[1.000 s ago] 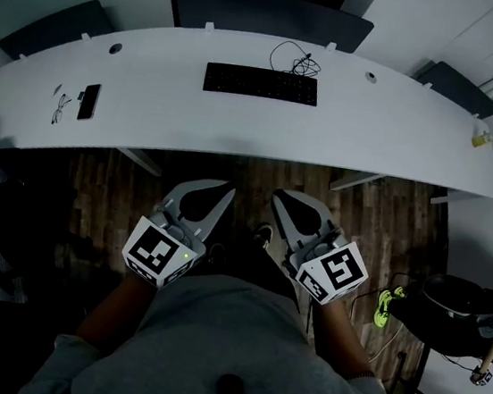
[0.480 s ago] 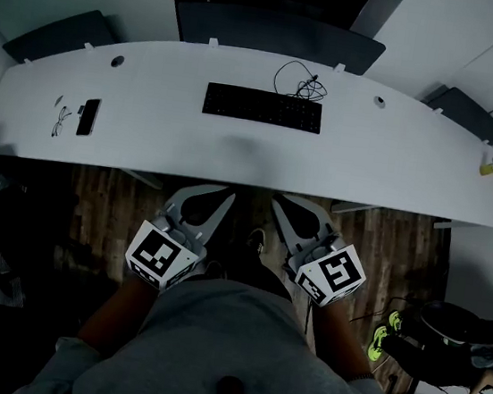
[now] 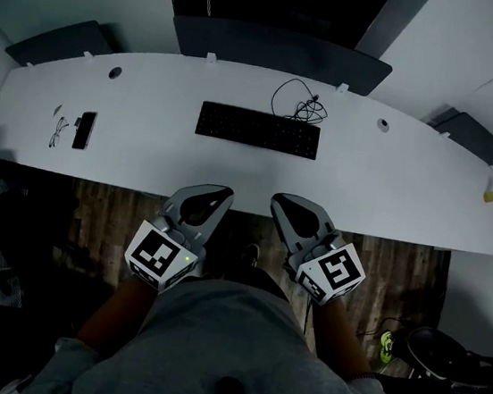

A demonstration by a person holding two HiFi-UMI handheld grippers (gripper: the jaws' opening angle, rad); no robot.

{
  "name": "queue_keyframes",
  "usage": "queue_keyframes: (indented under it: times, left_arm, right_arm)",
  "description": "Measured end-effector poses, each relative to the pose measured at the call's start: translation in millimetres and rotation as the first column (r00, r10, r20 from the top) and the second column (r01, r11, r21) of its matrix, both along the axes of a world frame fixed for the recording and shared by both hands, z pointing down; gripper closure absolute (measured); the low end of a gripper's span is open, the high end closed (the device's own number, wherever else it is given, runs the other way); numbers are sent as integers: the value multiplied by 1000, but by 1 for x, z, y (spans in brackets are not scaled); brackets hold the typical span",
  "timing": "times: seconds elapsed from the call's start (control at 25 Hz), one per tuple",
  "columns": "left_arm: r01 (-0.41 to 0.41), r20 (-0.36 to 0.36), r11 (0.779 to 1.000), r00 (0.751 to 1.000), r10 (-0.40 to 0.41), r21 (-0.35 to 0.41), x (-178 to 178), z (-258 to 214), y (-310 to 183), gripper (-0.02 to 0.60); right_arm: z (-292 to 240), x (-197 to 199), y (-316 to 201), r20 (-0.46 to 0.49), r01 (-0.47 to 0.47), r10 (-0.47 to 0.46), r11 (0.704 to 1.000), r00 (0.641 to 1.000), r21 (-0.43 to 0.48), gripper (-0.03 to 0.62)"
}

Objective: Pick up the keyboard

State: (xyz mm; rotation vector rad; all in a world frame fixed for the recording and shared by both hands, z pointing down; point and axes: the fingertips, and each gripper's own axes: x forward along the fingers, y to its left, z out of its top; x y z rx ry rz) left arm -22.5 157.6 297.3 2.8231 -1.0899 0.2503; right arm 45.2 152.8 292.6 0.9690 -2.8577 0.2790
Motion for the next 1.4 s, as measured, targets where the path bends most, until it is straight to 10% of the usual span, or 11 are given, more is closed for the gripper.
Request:
queue_keyframes:
  times: [1.4]
  left_arm:
    - [102, 36, 993, 994, -100, -61, 16, 30, -107, 575]
  right_arm:
    - [44, 43, -109, -43, 21, -24, 998, 999, -62, 579]
